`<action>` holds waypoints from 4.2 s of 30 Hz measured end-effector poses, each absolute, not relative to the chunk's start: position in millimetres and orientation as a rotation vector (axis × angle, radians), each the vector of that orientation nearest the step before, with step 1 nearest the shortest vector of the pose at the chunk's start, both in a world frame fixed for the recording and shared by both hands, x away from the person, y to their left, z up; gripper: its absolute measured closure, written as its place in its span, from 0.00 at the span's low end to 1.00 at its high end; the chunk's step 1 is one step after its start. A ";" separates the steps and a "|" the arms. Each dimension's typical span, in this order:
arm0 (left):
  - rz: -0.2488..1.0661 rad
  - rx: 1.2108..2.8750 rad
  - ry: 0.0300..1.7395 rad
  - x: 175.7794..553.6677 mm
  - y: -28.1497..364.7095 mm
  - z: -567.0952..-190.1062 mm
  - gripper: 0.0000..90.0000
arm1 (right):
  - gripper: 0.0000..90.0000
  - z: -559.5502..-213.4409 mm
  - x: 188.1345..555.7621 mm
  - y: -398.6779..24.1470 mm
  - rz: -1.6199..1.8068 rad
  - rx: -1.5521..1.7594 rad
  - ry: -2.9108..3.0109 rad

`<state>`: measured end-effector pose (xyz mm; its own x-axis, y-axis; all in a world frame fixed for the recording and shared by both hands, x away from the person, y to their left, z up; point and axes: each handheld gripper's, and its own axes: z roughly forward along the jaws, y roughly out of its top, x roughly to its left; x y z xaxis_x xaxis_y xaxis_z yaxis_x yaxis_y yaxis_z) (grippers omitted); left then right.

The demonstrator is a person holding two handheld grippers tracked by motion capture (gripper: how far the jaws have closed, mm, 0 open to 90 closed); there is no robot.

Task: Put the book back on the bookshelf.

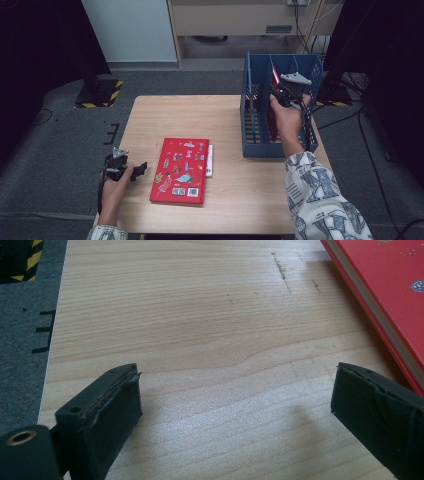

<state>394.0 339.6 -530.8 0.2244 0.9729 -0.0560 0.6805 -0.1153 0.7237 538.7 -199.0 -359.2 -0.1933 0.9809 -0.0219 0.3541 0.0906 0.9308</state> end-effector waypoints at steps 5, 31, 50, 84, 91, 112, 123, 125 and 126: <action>0.593 1.869 1.522 393.8 339.4 -530.5 0.06 | 0.64 -358.9 531.3 -202.5 1.118 1.334 1.666; 0.598 1.874 1.520 393.9 338.8 -529.9 0.06 | 0.77 -362.5 496.4 -212.0 1.166 1.316 1.701; 0.594 1.871 1.511 394.1 338.2 -529.4 0.06 | 0.55 -373.1 486.4 -215.1 1.273 1.293 1.732; 0.580 1.907 1.397 388.5 320.3 -523.6 0.05 | 0.06 -426.0 403.7 -187.9 1.377 1.131 1.955; 0.591 1.900 1.347 382.4 311.7 -515.6 0.03 | 0.06 -431.1 386.5 -177.0 1.388 1.086 1.998; 0.483 2.004 1.209 357.2 283.0 -512.9 0.05 | 0.10 -477.9 356.8 -82.5 1.344 0.915 2.350; 0.400 2.047 1.154 368.7 267.0 -519.6 0.06 | 0.12 -495.6 352.2 -45.4 1.331 0.837 2.488; 0.393 2.047 1.152 369.9 266.1 -520.5 0.05 | 0.12 -499.9 351.1 -39.8 1.319 0.827 2.518; 0.390 2.047 1.151 370.1 265.6 -520.6 0.05 | 0.12 -502.2 349.7 -36.8 1.306 0.821 2.528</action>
<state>370.1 265.6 -520.6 0.5506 0.8298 -0.0907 0.6039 -0.3210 0.7295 349.7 -36.8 -502.2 -0.8313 0.5486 0.0894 0.3903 0.4616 0.7966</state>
